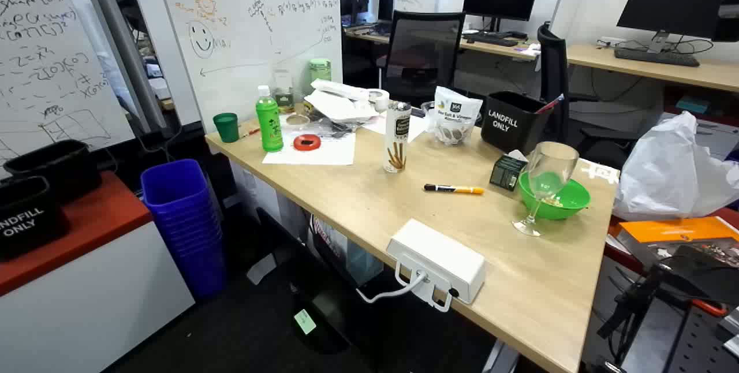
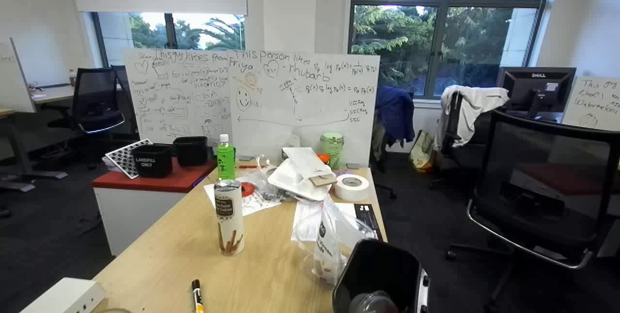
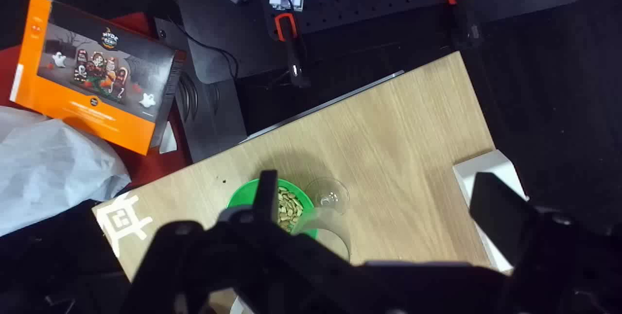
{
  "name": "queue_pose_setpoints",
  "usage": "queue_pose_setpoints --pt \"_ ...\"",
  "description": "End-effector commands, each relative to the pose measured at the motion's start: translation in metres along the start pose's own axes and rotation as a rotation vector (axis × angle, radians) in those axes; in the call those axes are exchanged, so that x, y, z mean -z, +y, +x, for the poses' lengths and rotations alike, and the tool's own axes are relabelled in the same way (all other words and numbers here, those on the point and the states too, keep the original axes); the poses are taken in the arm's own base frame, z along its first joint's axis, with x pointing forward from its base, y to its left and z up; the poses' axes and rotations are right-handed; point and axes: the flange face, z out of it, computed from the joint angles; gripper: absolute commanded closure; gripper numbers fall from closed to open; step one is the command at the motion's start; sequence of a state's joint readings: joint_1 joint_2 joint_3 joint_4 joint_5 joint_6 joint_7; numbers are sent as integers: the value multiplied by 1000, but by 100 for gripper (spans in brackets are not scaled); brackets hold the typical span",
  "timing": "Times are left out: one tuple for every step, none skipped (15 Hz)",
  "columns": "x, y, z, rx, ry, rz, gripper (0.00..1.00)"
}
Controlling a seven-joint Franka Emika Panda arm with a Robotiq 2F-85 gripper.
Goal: Pick up the white cylindrical can and move it to the right.
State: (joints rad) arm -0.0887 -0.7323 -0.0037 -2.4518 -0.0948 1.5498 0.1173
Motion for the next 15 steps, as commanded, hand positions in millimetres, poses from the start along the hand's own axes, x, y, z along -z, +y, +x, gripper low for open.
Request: queue_pose_setpoints --pt "1 0 0 0 -1 0 0" --pt "1 0 0 0 -1 0 0" --pt "1 0 0 0 -1 0 0" --pt "1 0 0 0 -1 0 0" --pt "1 0 0 0 -1 0 0" --pt "1 0 0 0 -1 0 0" --pt "2 -4 1 -1 4 1 0" --pt "3 -6 2 -4 8 -1 0" --pt "6 -12 4 -10 27 -6 0" --pt "9 -18 7 -15 42 -4 0" --pt "12 -25 12 -26 63 -1 0" --pt "16 -34 16 -38 92 10 0" --pt "21 -44 23 -52 129 18 0" --pt "25 -53 29 -61 158 22 0" --pt "28 -63 38 -69 177 31 0"
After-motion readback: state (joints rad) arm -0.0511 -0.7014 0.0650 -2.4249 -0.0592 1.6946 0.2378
